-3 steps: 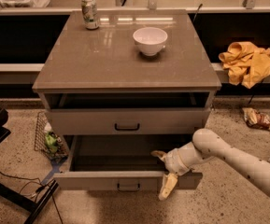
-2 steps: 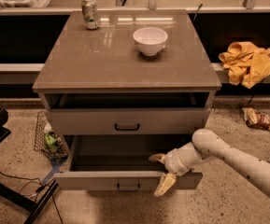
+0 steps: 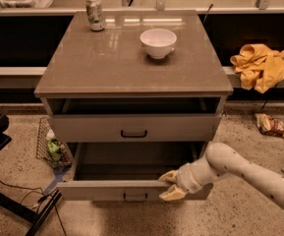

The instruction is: Open middle drawer

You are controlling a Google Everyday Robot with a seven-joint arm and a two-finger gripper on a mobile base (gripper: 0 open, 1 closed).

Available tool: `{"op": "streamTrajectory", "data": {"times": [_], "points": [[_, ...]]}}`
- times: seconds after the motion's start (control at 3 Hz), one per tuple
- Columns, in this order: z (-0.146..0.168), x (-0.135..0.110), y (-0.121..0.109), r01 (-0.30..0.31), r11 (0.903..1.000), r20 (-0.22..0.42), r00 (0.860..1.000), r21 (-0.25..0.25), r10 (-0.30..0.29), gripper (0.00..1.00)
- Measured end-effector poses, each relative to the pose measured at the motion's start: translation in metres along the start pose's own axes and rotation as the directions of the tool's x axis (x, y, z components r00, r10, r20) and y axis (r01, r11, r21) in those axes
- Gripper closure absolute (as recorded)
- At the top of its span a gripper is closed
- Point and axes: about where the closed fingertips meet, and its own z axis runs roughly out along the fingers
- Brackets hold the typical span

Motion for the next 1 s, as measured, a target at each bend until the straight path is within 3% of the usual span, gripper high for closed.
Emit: {"op": "streamTrajectory", "data": {"times": [0.33, 0.67, 1.0], "points": [[-0.013, 0.003, 0.022, -0.065, 0.9965, -0.023, 0.998, 0.053, 0.066, 0.87], [-0.013, 0.003, 0.022, -0.065, 0.9965, -0.023, 0.998, 0.053, 0.066, 1.00], [-0.021, -0.006, 0.052, -0.112, 0.9896, -0.049, 0.992, 0.090, 0.117, 1.00]]}}
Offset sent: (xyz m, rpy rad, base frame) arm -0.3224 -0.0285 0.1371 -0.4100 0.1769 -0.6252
